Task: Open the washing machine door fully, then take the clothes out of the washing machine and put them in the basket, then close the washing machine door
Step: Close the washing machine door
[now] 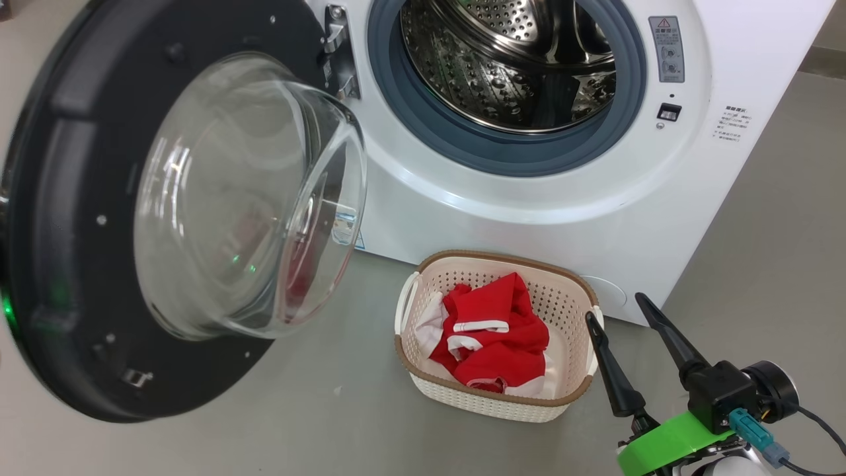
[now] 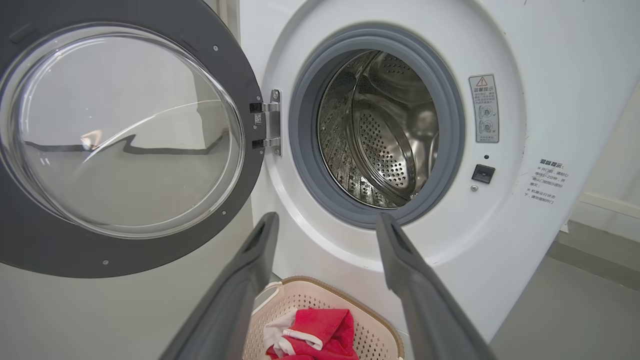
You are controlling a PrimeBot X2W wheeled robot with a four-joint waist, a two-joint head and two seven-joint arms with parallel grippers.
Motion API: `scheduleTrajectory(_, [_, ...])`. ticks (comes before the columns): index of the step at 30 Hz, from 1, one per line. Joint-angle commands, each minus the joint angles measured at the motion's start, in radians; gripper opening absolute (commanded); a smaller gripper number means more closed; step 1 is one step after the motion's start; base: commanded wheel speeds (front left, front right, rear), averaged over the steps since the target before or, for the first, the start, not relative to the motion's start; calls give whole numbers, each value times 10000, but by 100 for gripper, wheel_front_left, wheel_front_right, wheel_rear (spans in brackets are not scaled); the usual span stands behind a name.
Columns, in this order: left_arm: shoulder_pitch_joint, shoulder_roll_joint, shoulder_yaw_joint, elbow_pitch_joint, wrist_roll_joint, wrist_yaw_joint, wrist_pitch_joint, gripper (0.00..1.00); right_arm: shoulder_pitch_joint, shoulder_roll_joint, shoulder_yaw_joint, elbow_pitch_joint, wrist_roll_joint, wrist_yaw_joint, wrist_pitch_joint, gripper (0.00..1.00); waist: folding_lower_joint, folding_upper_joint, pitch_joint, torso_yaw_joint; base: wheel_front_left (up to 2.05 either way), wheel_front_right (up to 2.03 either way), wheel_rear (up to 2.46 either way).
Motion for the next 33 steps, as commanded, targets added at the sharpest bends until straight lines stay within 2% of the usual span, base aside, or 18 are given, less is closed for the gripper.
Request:
scheduleTrajectory(1, [155,228,79,-416,-106,62,217,0,-235,-31,213,-251,113,35,-63,100,1,-1,-3,1,0,0,0])
scheduleTrajectory(13, [1234,-881,-115,-2821,-419,454,770,0,-264,-31,190,-263,166,35,-63,100,1,-1,109,-41,0,0,0])
scheduleTrajectory(22, [1891,-1675,-505,-4287,-604,564,1070,0,-281,-31,219,-218,253,35,-63,100,1,-1,97,-230,0,0,0])
scheduleTrajectory(33, [2561,-2119,-1128,-5641,-995,890,1091,0,-263,-31,183,-223,284,35,-63,100,1,-1,118,-551,0,0,0])
